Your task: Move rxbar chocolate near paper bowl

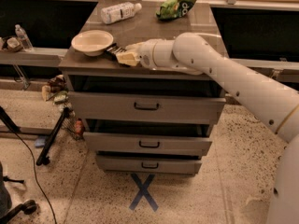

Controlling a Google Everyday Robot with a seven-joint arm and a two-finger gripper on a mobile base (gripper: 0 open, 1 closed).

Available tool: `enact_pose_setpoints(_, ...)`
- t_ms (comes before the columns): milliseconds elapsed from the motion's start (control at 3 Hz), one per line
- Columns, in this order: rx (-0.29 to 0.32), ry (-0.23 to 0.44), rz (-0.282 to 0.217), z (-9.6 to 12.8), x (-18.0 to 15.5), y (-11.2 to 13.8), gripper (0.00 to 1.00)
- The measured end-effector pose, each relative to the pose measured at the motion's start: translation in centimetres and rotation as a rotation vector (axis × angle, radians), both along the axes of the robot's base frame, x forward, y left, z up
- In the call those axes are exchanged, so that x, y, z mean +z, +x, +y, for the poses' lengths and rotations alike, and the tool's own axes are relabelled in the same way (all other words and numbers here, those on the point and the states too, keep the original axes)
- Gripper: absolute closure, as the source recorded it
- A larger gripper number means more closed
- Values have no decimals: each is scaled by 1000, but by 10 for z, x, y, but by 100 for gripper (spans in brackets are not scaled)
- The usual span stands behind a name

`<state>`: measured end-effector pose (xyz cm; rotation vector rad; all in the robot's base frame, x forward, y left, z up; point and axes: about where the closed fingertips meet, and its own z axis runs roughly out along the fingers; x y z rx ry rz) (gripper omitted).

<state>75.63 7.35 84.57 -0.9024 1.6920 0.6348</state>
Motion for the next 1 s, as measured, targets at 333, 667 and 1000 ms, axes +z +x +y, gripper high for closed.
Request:
enact_pose_setpoints(333, 8, 4, -15, 9, 2, 6, 100)
enact_pose_setpoints(667, 10, 13, -14, 14, 5, 10, 87)
enact_pose_setpoints(1000, 7, 13, 0, 16, 6, 14, 56)
